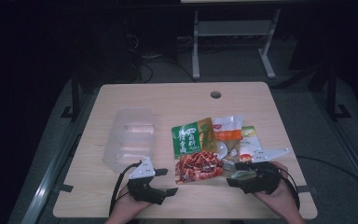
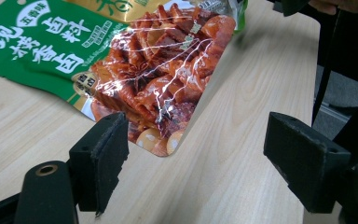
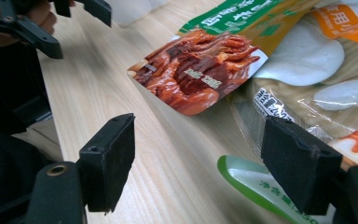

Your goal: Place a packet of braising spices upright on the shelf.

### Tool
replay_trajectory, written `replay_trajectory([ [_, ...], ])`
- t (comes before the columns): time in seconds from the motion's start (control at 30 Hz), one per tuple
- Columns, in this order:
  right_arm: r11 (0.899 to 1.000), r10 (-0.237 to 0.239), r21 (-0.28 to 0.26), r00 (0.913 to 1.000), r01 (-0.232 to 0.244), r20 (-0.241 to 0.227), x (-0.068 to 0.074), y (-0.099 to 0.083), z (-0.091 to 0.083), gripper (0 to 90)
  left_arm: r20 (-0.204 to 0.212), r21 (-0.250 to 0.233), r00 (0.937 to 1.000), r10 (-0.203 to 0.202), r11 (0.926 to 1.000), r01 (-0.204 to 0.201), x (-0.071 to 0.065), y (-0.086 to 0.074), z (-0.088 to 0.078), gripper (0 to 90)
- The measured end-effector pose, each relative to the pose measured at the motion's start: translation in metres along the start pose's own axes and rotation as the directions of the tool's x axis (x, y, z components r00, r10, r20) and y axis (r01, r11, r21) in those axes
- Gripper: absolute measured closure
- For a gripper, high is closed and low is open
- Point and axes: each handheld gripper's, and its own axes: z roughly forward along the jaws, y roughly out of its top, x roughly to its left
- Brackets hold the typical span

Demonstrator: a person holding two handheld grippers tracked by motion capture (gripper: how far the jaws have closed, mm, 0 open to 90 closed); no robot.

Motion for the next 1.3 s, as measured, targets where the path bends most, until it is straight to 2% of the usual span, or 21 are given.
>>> replay_trajectory([
  [0.2, 1.000, -0.010, -0.006, 0.9999, 0.010, -0.006, 0.003, 0.001, 0.001, 25.5, 0.005, 0.003, 1.0000, -0.004, 1.0000, 0.004, 0.000, -0.001, 0.002, 21.5],
  [0.4, 1.000, -0.021, 0.000, 0.9997, 0.021, -0.009, 0.005, 0.007, 0.004, 25.6, -0.001, 0.008, 0.9999, 0.013, 0.9999, -0.013, -0.004, -0.003, -0.001, 21.5],
  [0.7, 0.999, -0.041, -0.007, 0.9991, 0.041, -0.013, 0.000, 0.033, 0.011, 25.5, -0.009, 0.012, 0.9996, 0.028, 0.9995, -0.028, -0.007, -0.004, -0.001, 21.5],
  [0.73, 0.999, -0.041, 0.014, 0.9992, 0.041, -0.004, -0.002, 0.042, 0.015, 25.5, -0.008, 0.015, 0.9996, 0.029, 0.9995, -0.029, -0.006, -0.004, -0.001, 21.4],
  [0.8, 0.999, -0.043, 0.017, 0.9991, 0.043, -0.002, -0.003, 0.044, 0.016, 25.5, -0.012, 0.013, 0.9995, 0.029, 0.9995, -0.029, -0.006, -0.004, -0.001, 21.4],
  [0.93, 0.999, -0.040, 0.030, 0.9992, 0.040, -0.002, -0.010, 0.057, 0.022, 27.6, -0.020, 0.006, 0.9994, 0.027, 0.9996, -0.027, -0.006, -0.004, -0.003, 21.4],
  [1.0, 0.998, -0.022, 0.061, 0.9998, 0.022, 0.000, -0.017, 0.068, 0.027, 28.0, -0.018, 0.005, 0.9995, 0.024, 0.9997, -0.024, -0.005, -0.003, -0.003, 21.4],
  [1.1, 0.998, -0.011, 0.068, 0.9999, 0.011, 0.005, -0.022, 0.075, 0.028, 28.2, -0.017, 0.004, 0.9995, 0.025, 0.9997, -0.025, -0.004, -0.002, -0.001, 21.4],
  [1.13, 0.997, -0.004, 0.076, 0.9999, 0.004, 0.012, -0.025, 0.080, 0.029, 28.2, -0.018, 0.006, 0.9992, 0.035, 0.9994, -0.035, -0.003, -0.002, -0.002, 21.4],
  [1.17, 0.997, 0.003, 0.073, 0.9999, -0.005, 0.016, -0.031, 0.088, 0.029, 28.8, -0.017, 0.003, 0.9995, 0.027, 0.9996, -0.027, -0.004, -0.002, -0.002, 21.4],
  [1.2, 0.997, 0.003, 0.073, 0.9999, -0.005, 0.016, -0.031, 0.088, 0.029, 28.8, -0.017, 0.001, 0.9996, 0.024, 0.9997, -0.024, -0.004, -0.002, -0.002, 21.4],
  [1.3, 0.995, 0.026, 0.093, 0.9991, -0.029, 0.034, -0.041, 0.104, 0.031, 29.3, -0.017, -0.008, 0.9995, 0.027, 0.9996, -0.027, -0.004, 0.000, -0.002, 21.4],
])
